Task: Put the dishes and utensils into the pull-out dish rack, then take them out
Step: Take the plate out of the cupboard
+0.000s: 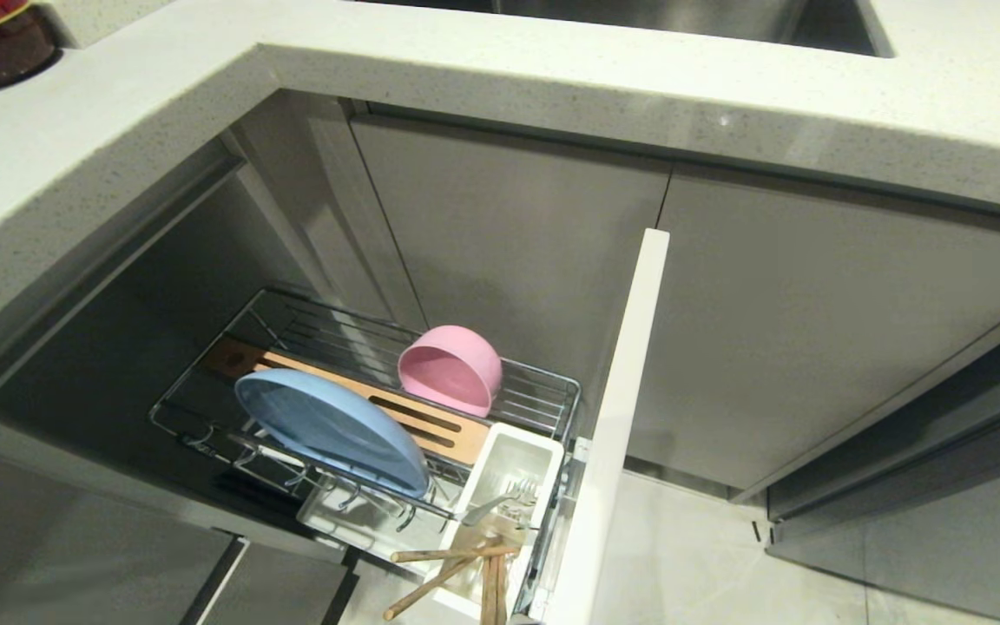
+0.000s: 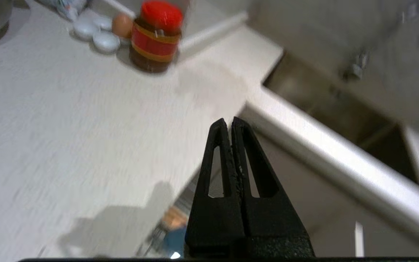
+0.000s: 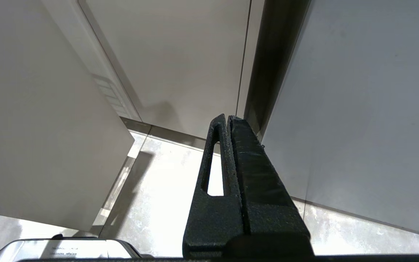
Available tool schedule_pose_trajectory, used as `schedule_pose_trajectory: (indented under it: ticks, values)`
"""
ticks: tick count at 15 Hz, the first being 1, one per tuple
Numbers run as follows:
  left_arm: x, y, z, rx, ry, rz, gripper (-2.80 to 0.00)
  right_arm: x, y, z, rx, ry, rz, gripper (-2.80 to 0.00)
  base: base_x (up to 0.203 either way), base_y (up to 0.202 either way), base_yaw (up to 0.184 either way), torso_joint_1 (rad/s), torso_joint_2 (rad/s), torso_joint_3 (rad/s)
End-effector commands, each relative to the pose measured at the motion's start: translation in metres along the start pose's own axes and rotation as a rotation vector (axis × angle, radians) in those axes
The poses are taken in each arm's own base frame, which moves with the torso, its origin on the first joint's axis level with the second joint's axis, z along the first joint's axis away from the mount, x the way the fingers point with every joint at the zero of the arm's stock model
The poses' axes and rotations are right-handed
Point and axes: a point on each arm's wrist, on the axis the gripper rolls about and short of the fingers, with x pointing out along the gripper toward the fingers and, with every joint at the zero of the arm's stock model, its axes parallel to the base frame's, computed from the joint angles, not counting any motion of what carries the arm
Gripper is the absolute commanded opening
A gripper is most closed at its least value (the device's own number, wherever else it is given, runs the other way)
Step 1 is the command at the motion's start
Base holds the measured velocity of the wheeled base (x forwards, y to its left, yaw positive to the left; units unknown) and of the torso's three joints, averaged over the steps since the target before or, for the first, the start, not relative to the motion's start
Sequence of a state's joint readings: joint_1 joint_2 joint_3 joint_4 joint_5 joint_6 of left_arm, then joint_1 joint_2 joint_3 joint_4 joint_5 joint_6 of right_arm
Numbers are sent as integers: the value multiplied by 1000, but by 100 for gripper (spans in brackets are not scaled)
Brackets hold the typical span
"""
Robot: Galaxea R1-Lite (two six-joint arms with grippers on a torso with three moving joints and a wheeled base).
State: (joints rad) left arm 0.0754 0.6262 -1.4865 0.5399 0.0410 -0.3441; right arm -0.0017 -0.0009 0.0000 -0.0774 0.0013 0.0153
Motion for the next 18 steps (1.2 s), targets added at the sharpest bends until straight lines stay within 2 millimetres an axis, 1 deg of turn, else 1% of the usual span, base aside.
schedule_pose_trajectory:
  ticks: [1, 3, 4, 5, 7, 8, 10, 12, 14, 15, 17, 18]
  values:
    - [-68, 8, -29, 55, 13, -60, -280, 1, 0, -7, 0, 25, 0, -280, 0, 0, 0, 0, 0, 0]
    - [-78, 20, -66, 148, 122, -57, -280, 1, 0, -7, 0, 25, 0, -280, 0, 0, 0, 0, 0, 0]
    - [-75, 25, -81, 210, 174, -39, -280, 1, 0, -7, 0, 25, 0, -280, 0, 0, 0, 0, 0, 0]
    - [-73, 28, -89, 243, 201, -16, -280, 1, 0, -7, 0, 25, 0, -280, 0, 0, 0, 0, 0, 0]
    - [-68, 37, -90, 288, 189, -68, -280, 1, 0, -7, 0, 25, 0, -280, 0, 0, 0, 0, 0, 0]
    - [-66, 41, -99, 331, 185, -76, -280, 1, 0, -7, 0, 25, 0, -280, 0, 0, 0, 0, 0, 0]
    - [-64, 51, -121, 374, 183, -94, -280, 1, 0, -7, 0, 25, 0, -280, 0, 0, 0, 0, 0, 0]
    - [-71, 62, -146, 388, 183, -105, -280, 1, 0, -7, 0, 25, 0, -280, 0, 0, 0, 0, 0, 0]
    - [-78, 74, -178, 409, 203, -110, -280, 1, 0, -7, 0, 25, 0, -280, 0, 0, 0, 0, 0, 0]
    - [-75, 77, -190, 414, 223, -108, -280, 1, 0, -7, 0, 25, 0, -280, 0, 0, 0, 0, 0, 0]
    - [-62, 82, -209, 402, 247, -101, -280, 1, 0, -7, 0, 24, 0, -280, 0, 0, 0, 0, 0, 0]
    - [-55, 86, -223, 402, 262, -96, -280, 1, 0, -7, 0, 25, 0, -280, 0, 0, 0, 0, 0, 0]
